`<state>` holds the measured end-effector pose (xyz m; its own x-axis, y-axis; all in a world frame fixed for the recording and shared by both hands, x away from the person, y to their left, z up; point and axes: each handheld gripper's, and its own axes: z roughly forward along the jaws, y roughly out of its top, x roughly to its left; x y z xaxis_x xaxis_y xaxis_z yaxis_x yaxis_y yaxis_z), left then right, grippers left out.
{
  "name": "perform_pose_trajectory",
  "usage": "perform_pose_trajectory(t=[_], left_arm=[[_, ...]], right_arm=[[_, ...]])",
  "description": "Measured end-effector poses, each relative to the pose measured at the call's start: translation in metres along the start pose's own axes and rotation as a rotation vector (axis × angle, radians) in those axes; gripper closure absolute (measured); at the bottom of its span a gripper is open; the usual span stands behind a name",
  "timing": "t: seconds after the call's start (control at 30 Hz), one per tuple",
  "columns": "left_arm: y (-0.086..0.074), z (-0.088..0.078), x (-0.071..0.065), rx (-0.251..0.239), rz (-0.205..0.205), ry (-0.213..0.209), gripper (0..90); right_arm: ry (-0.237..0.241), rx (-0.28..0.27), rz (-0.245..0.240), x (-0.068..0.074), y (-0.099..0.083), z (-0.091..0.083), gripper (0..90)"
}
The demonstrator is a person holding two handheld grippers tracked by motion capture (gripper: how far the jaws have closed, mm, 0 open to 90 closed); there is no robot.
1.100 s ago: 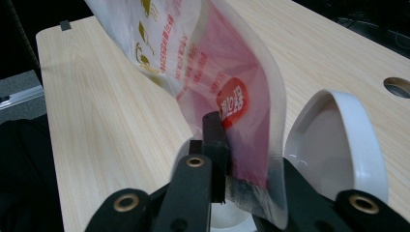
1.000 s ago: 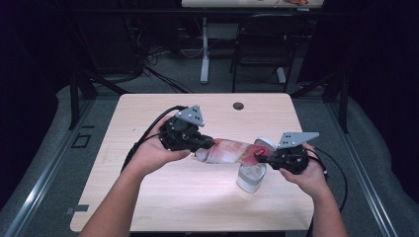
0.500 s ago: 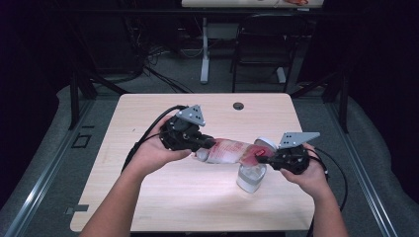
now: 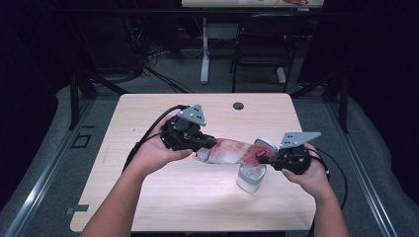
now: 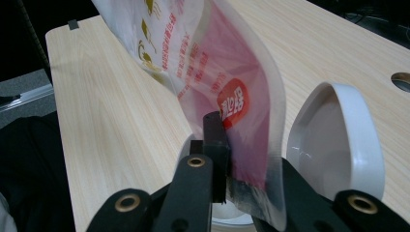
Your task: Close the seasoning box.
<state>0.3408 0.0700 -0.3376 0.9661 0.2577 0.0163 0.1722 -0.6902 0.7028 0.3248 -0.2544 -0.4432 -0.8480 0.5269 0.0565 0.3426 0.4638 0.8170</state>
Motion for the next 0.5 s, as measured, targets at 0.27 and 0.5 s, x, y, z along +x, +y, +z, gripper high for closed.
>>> perform_pose_trajectory(t=[0.27, 0.5], left_arm=[[0.0018, 0.0, -0.0008, 0.005, 0.01, 0.001, 83.5], [0.0041, 0.0011, -0.0018, 0.004, 0.011, -0.002, 83.5]], right_arm=[[0.003, 0.002, -0.001, -0.0005, -0.0004, -0.0011, 88.1], [0.005, 0.0, 0.003, -0.0016, -0.0013, -0.002, 88.1]])
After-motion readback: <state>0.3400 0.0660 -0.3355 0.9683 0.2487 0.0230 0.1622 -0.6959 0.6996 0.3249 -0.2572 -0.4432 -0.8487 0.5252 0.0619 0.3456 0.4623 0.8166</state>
